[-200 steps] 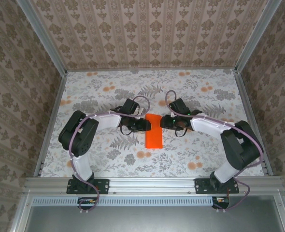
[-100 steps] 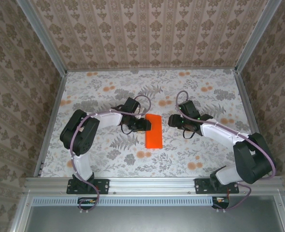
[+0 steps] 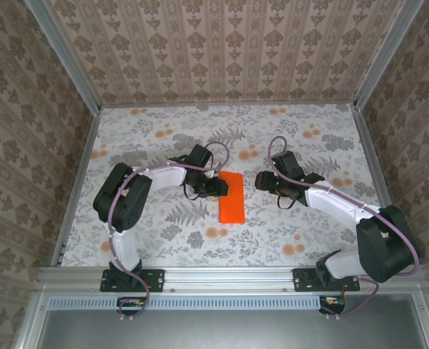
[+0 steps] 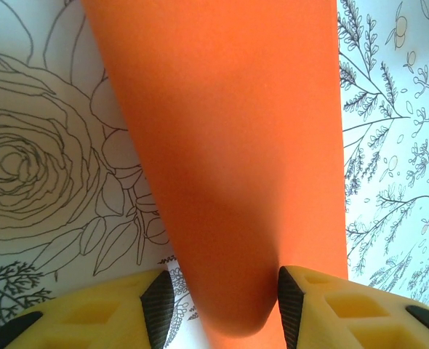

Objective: Fold a paper plane with a square sheet of paper (fold left side to right side)
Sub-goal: First fold in half a square sheet of paper at the center of the table.

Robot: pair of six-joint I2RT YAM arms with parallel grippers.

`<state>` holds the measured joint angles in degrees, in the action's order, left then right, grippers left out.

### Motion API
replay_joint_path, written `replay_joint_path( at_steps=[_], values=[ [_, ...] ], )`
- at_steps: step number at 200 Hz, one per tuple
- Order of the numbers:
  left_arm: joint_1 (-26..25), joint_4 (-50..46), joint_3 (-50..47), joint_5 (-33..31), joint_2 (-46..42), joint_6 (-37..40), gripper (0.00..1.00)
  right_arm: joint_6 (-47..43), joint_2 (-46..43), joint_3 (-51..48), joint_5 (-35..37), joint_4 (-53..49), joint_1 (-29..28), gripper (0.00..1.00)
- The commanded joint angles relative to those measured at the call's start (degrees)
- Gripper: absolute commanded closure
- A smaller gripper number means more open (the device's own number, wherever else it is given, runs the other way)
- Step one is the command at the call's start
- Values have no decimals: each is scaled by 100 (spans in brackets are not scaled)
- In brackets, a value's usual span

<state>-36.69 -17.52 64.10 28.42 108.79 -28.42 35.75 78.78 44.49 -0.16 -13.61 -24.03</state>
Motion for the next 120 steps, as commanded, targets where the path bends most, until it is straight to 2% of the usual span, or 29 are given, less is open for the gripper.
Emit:
replay_joint_path(
  at_steps=[1, 120],
  values=[
    [-163, -137, -13, -352, 474, 250, 53, -33, -192, -85, 123, -138, 25, 38],
    [-198, -243, 102, -364, 600, 276, 52, 3, -117, -161, -177, -9, 30, 37]
  ],
)
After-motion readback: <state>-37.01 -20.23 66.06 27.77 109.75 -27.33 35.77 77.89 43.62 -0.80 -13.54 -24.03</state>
